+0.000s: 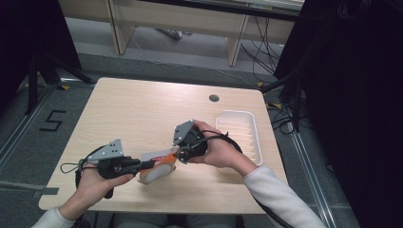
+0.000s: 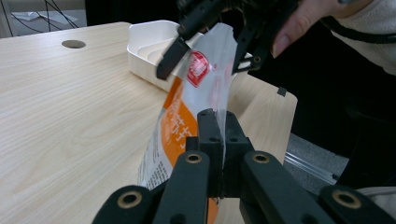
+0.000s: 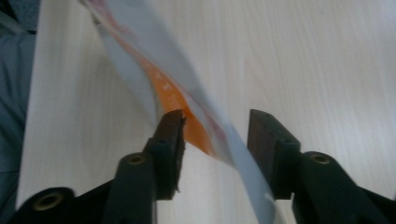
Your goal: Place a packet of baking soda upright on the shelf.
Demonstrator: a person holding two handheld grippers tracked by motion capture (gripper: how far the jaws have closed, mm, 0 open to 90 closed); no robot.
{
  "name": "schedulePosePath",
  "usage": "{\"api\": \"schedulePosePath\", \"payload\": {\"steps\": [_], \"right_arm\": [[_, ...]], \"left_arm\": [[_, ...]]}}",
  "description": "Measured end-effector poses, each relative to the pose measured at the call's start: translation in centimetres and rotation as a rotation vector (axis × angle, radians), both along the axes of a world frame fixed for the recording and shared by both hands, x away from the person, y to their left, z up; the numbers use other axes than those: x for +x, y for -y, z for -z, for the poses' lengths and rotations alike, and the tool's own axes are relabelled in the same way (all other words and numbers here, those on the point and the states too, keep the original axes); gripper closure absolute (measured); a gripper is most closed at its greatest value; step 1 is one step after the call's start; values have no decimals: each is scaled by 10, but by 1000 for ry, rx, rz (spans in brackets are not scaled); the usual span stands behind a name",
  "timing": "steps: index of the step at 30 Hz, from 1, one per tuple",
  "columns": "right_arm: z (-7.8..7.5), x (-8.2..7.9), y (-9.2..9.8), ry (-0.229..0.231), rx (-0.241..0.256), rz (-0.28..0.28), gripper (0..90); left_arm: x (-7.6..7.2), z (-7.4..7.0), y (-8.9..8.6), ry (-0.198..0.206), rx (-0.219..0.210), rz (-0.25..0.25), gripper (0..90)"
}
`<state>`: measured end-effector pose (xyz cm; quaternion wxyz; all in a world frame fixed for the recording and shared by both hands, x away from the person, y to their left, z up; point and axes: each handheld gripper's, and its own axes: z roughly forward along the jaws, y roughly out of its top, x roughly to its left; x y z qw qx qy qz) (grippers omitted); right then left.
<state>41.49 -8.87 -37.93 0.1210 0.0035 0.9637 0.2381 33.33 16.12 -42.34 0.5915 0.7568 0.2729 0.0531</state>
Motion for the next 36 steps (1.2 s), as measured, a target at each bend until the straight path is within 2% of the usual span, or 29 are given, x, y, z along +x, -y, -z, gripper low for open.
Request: {"api": "schedulePosePath", "payload": {"steps": [2,4,9,10,13,17,18,20,21,22,23,24,25,26,27,28,29,30,32,33,36], "right_arm": [[1,-2,-1,14,-32,-25,650],[2,-3,-2,9,-33,-32,676],[0,-7,-6,-4,-63,-56,809],[0,-7,-6,-4,-63,-56,809],[1,-8,-6,-32,-75,-33,897],[1,-6,-7,-47,-81,-31,900],[0,-8,-7,-60,-89,-7,900],[-1,-5,-8,-54,-93,-18,900],[-2,-6,-8,-65,-99,-2,900],[-4,-5,-8,-76,-104,16,900],[-4,-5,-8,-81,-104,24,900],[-4,-1,-8,-62,-91,-7,900],[-6,-2,-8,-81,-101,21,900],[-6,-2,-8,-81,-101,21,900],[-7,-4,-7,-100,-114,65,900],[-7,0,-8,-76,-104,21,900],[-9,2,-9,-87,-103,31,900],[-9,2,-9,-87,-103,31,900],[-13,1,-10,-99,-109,71,900],[-13,4,-11,-81,-97,28,900],[-16,5,-13,-86,-104,28,900]], "left_arm": [[1,0,-2,1,5,-10,891],[1,1,-2,-4,-2,-17,892],[2,3,-4,-13,-3,-36,891],[2,3,-4,-13,-3,-36,891],[4,5,-5,-8,-4,-43,890],[5,7,-7,-5,-6,-46,869],[5,9,-7,1,-4,-48,869],[4,10,-8,16,6,-53,827],[4,11,-8,36,11,-49,787],[4,14,-8,69,41,-57,640],[3,15,-10,100,74,-77,555],[1,17,-11,102,84,-98,494],[0,18,-13,113,104,-108,440],[0,18,-13,113,104,-108,393],[-2,20,-15,102,101,-132,393],[-4,22,-17,100,95,-144,347],[-9,26,-21,95,108,-167,307],[-9,26,-21,95,108,-167,296],[-11,30,-25,95,119,-179,290],[-14,35,-28,96,152,-189,291],[-16,41,-29,83,160,-205,291]]}}
